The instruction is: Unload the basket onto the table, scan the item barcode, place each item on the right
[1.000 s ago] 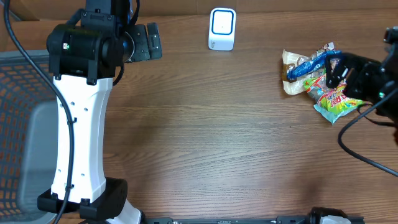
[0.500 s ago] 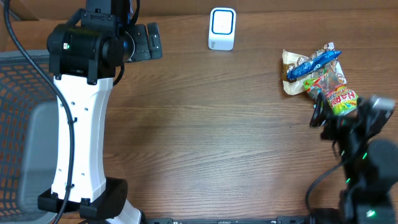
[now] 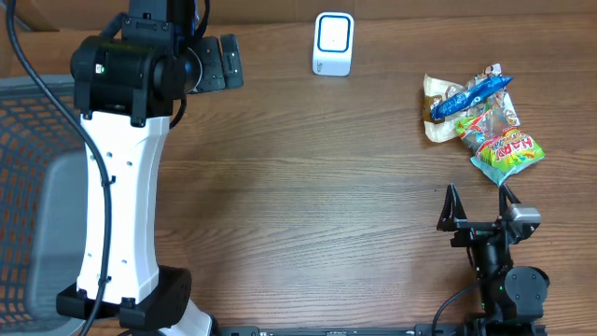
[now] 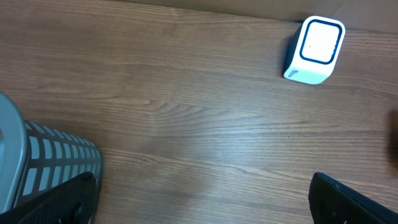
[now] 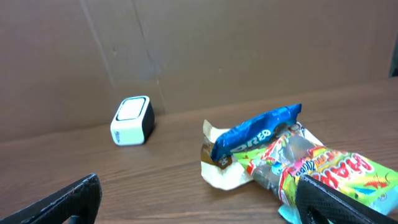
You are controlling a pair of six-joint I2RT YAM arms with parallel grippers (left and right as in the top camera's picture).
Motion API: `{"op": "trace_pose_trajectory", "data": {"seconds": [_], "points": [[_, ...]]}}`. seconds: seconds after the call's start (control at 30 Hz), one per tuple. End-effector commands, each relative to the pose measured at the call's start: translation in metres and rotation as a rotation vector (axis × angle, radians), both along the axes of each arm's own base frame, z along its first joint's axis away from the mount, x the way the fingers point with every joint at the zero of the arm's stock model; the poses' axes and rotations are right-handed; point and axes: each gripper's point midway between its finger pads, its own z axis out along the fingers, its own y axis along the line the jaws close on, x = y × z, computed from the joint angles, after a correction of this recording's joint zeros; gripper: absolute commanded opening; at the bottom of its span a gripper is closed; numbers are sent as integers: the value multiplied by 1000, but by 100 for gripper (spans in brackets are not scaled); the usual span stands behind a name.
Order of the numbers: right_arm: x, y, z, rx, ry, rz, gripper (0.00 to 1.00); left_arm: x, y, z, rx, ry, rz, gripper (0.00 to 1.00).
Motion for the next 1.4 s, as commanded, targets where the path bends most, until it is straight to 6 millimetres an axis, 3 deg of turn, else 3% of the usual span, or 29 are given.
{"op": "trace_pose_trajectory", "data": {"seconds": [0.0, 1.17, 1.37], "points": [[0, -1, -6, -5, 12, -8, 100, 1, 2, 0, 22, -2, -7, 100], [0, 1, -6, -4, 12, -1, 100, 1, 2, -1, 23, 2, -8, 100], [0, 1, -6, -4, 12, -1, 100, -3, 9, 30, 23, -156, 12, 100]]}}
